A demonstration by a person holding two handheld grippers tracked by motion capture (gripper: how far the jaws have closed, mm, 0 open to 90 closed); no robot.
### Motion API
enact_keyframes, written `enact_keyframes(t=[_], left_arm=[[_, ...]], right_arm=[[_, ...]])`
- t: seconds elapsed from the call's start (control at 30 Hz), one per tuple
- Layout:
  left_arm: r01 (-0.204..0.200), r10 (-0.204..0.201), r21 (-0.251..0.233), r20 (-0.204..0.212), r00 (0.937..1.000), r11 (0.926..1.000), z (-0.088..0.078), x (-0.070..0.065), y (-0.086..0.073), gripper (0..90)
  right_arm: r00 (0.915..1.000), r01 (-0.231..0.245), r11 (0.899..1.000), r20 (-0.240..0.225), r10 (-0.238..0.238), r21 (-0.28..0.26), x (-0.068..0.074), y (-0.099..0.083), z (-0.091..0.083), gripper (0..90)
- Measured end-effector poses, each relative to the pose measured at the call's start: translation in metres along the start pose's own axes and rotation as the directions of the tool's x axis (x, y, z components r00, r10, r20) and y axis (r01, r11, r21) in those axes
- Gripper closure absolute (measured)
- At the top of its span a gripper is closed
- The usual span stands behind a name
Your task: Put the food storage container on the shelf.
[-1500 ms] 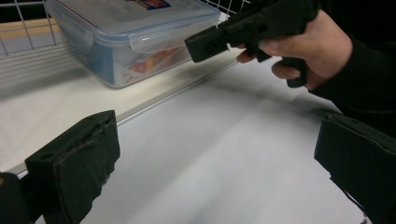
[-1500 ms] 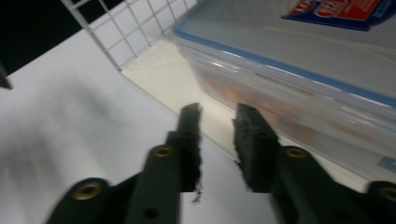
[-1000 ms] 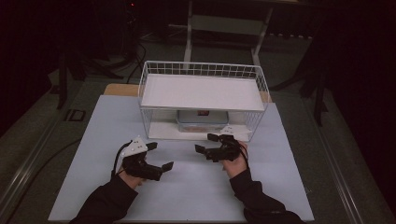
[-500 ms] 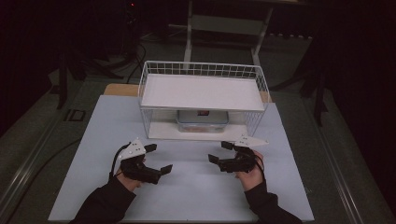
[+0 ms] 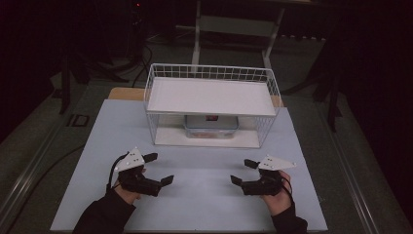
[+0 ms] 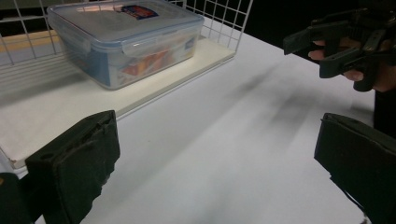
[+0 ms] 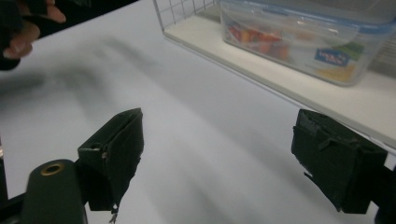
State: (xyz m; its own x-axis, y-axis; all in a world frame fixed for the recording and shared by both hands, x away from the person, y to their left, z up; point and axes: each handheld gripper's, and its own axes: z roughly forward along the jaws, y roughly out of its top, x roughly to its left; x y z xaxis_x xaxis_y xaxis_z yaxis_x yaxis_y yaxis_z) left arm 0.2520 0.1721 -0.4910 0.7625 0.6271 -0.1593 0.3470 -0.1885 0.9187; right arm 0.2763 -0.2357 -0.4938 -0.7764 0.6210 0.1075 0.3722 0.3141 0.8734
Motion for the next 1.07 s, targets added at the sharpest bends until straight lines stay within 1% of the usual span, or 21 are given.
enact_keyframes(t=[0.13,0.3,0.37,0.4,0.47,0.53,0.57,0.63,0.73,0.87,0.93,1.07], left_arm=[[-0.002,0.002,0.007,0.008,1.0,1.0,-0.005,-0.001,-0.004,0.3],[0.012,-0.012,0.001,0.01,0.9999,0.9999,-0.009,-0.002,-0.011,0.3],[0.02,-0.02,-0.001,0.0,0.9998,0.9998,-0.01,-0.003,-0.013,0.3],[0.022,-0.022,-0.001,0.003,0.9998,0.9998,-0.01,-0.003,-0.014,0.3],[0.019,-0.019,0.007,-0.004,0.9998,0.9998,-0.009,-0.003,-0.016,0.3],[0.025,-0.025,0.008,0.0,0.9997,0.9997,-0.008,-0.003,-0.018,0.3],[0.024,-0.024,0.011,0.0,0.9997,0.9996,-0.008,-0.003,-0.018,0.3],[0.031,-0.031,0.014,0.008,0.9995,0.9994,-0.007,-0.002,-0.02,0.3],[0.036,-0.036,0.023,0.021,0.9991,0.9991,-0.004,-0.002,-0.021,0.3],[0.033,-0.034,0.028,0.033,0.9989,0.9991,-0.001,-0.003,-0.022,0.3],[0.031,-0.032,0.029,0.037,0.9988,0.9991,0.001,-0.003,-0.022,0.3],[0.024,-0.025,0.033,0.048,0.9985,0.9992,0.003,-0.004,-0.023,0.3]], right_arm=[[0.9999,-0.012,1.0,0.0,0.012,0.0,-0.002,-0.007,-0.009,16.6],[0.9998,-0.018,1.0,0.008,0.018,-0.006,-0.004,-0.014,-0.019,16.5],[0.9997,-0.014,1.0,0.018,0.014,0.0,-0.006,-0.017,-0.023,16.5],[0.9997,-0.016,1.0,0.021,0.016,0.007,-0.007,-0.019,-0.024,16.5],[0.9993,-0.028,0.999,0.026,0.028,0.018,-0.009,-0.022,-0.026,16.5],[0.9991,-0.034,0.999,0.026,0.033,0.025,-0.01,-0.025,-0.028,16.6],[0.9991,-0.032,0.999,0.028,0.031,0.035,-0.01,-0.027,-0.03,16.5],[0.9991,-0.03,0.999,0.032,0.029,0.038,-0.009,-0.029,-0.032,16.5],[0.9987,-0.023,0.998,0.048,0.02,0.051,-0.01,-0.032,-0.037,16.5],[0.9981,-0.04,0.998,0.049,0.038,0.048,-0.014,-0.033,-0.037,16.7],[0.9985,-0.036,0.998,0.043,0.034,0.055,-0.014,-0.033,-0.036,16.7],[0.9987,-0.032,0.998,0.042,0.03,0.051,-0.013,-0.033,-0.036,16.6]])
